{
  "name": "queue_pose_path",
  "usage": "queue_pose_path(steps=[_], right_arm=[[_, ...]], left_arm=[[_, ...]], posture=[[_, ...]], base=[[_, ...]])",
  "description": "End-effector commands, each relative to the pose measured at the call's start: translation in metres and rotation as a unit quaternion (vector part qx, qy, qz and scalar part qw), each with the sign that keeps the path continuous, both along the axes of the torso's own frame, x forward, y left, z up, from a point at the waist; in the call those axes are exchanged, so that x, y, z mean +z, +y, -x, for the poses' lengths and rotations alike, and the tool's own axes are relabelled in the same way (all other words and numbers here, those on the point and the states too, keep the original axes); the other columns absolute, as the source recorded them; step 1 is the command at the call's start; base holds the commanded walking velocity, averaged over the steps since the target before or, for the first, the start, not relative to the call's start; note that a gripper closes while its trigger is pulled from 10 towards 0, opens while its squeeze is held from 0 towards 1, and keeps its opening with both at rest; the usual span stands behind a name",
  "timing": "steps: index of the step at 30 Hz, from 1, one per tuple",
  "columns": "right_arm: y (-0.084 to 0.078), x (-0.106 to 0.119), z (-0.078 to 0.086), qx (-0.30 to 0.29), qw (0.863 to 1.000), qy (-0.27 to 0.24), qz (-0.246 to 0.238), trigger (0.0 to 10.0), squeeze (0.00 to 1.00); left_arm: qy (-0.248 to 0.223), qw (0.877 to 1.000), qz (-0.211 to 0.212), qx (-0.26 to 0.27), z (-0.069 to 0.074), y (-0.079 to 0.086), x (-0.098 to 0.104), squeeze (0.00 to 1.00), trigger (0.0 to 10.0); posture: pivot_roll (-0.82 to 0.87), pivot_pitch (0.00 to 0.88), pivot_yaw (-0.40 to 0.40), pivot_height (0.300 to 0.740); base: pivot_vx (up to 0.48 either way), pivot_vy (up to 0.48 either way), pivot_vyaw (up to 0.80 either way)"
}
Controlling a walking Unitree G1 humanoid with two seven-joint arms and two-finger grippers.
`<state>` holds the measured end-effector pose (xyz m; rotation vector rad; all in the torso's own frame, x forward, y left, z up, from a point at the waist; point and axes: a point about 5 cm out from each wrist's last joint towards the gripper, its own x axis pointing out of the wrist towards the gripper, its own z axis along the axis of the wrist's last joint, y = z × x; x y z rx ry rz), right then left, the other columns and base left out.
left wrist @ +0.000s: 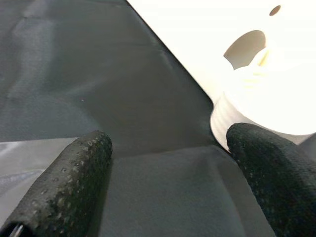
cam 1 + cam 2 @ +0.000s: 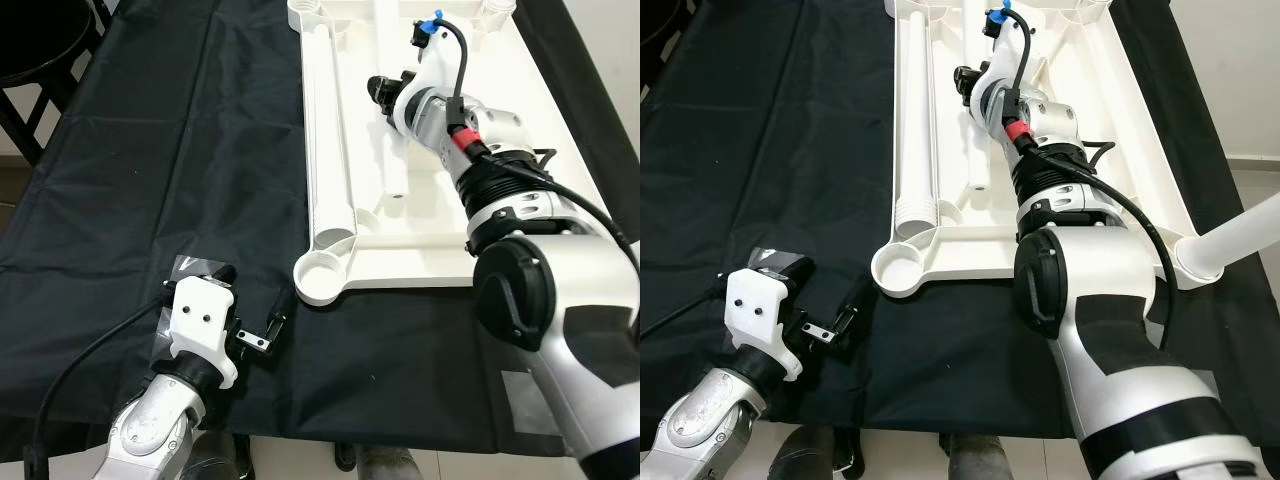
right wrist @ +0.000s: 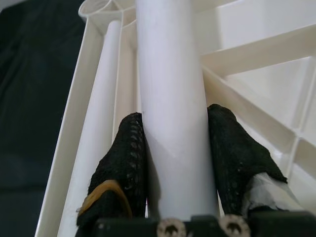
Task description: Building children table
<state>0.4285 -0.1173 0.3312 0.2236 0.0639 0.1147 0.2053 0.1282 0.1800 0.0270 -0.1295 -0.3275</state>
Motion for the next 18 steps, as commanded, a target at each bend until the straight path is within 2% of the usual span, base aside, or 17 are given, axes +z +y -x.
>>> queue_pose_path(steps=[1,3,7,8,9,11,12,13,14,15,17,18], right_arm=[[0.008,-0.013,-0.001,0.005,1.0,0.014,-0.019,0.2,0.0],[0.004,0.005,-0.001,-0.001,0.999,-0.018,-0.049,0.3,0.0],[0.002,0.012,0.0,-0.004,0.998,-0.031,-0.059,0.4,0.0],[0.001,0.018,0.0,-0.003,0.997,-0.039,-0.07,0.5,0.0],[0.002,0.021,0.001,0.003,0.996,-0.045,-0.083,1.2,0.0],[0.002,0.021,0.001,0.003,0.996,-0.045,-0.083,1.2,0.0],[0.004,0.025,0.001,0.011,0.994,-0.05,-0.101,1.9,0.0],[0.004,0.025,0.001,0.011,0.994,-0.05,-0.101,1.9,0.0],[0.006,0.029,0.002,0.018,0.992,-0.056,-0.11,2.7,0.0],[0.006,0.029,0.002,0.018,0.992,-0.056,-0.11,2.7,0.0],[0.011,0.034,0.003,0.025,0.991,-0.061,-0.113,4.4,0.0],[0.012,0.035,0.003,0.024,0.992,-0.062,-0.108,4.4,0.0]], left_arm=[[0.012,1.0,0.0,-0.001,0.005,-0.001,-0.002,0.0,10.0],[0.014,1.0,0.001,0.001,0.007,-0.001,-0.003,0.0,10.0],[0.015,1.0,0.001,0.001,0.008,-0.001,-0.003,0.0,10.0],[0.017,1.0,0.002,0.001,0.009,-0.002,-0.003,0.0,10.0],[0.019,1.0,0.002,0.001,0.01,-0.002,-0.003,0.0,10.0],[0.019,1.0,0.002,0.001,0.01,-0.002,-0.003,0.0,10.0],[0.02,1.0,0.002,0.0,0.011,-0.003,-0.003,0.0,10.0],[0.02,1.0,0.002,0.0,0.011,-0.003,-0.003,0.0,10.0],[0.022,1.0,0.003,0.001,0.012,-0.003,-0.003,0.0,10.0],[0.022,1.0,0.003,0.001,0.012,-0.003,-0.003,0.0,10.0],[0.025,1.0,0.003,0.001,0.015,-0.003,-0.003,0.0,10.0],[0.025,1.0,0.003,0.002,0.015,-0.003,-0.003,0.0,10.0]], posture=[[0.0,0.401,-0.064,0.74],[0.0,0.403,-0.065,0.74],[0.0,0.404,-0.066,0.74],[0.0,0.403,-0.066,0.74],[0.01,0.404,-0.067,0.74],[0.01,0.404,-0.067,0.74],[0.01,0.404,-0.067,0.74],[0.01,0.404,-0.067,0.74],[0.02,0.405,-0.068,0.74],[0.02,0.405,-0.068,0.74],[0.02,0.408,-0.07,0.74],[0.02,0.408,-0.07,0.74]], base=[[0.0,0.0,0.0],[0.0,0.0,0.0],[0.0,0.0,0.0],[0.0,0.0,0.0],[0.0,0.0,0.0],[0.0,0.0,0.0],[0.0,0.0,0.0],[0.0,0.0,0.0],[0.0,0.0,0.0],[0.0,0.0,0.0],[0.0,0.0,0.0],[0.0,0.0,0.0]])
